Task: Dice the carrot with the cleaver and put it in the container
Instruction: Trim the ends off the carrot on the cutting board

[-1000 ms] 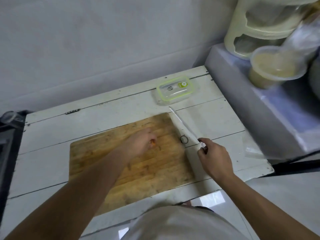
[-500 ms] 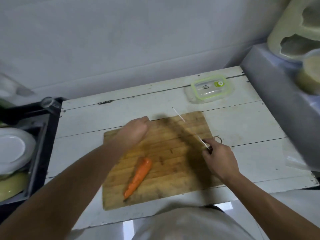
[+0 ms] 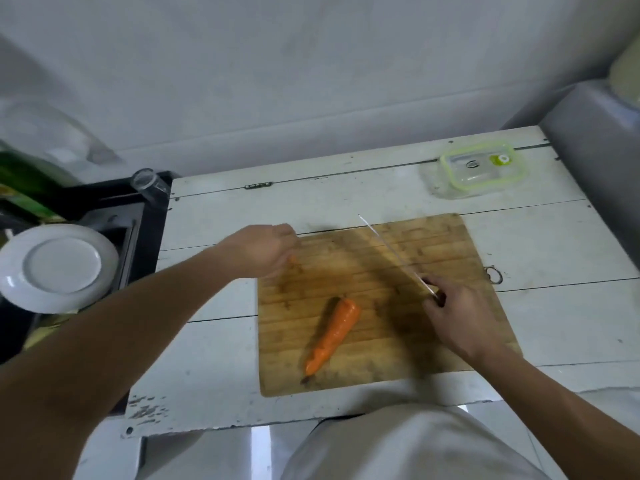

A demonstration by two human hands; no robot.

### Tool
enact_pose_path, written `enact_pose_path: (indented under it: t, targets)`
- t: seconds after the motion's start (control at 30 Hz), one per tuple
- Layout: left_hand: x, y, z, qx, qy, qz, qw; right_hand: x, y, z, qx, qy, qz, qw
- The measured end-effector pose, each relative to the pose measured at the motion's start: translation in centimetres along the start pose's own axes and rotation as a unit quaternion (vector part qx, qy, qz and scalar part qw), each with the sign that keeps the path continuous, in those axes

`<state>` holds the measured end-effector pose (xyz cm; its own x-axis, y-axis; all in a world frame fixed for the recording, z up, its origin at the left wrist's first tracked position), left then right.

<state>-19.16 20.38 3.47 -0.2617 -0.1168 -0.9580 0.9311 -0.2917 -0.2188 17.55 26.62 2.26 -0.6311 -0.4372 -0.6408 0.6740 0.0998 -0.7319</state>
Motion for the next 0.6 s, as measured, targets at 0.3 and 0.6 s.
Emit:
enact_pose_path:
  t: [0.3, 0.6]
  targets:
    - [-0.2, 11.4, -1.9, 0.364, 0.045, -0.183, 0.912, -1.7, 2.5, 0.9, 0.042, 0.036, -0.01, 0.998]
    - [-1.0, 15.6, -3.3, 0.277, 0.101, -0.13, 0.947, -3.2, 3.4, 0.9, 0.046, 0.042, -0.04, 0.997]
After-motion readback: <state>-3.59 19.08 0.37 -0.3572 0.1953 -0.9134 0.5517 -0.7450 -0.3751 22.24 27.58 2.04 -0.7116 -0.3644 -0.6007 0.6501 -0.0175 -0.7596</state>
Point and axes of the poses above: each hand's wrist, its own z-axis away from the middle knuckle, its own x-axis out of the palm, y = z × x, the point moved 2 cm from there along -z, towards the middle knuckle, and after that the axes turned 12 degrees about -z, right-handed, at the moved point
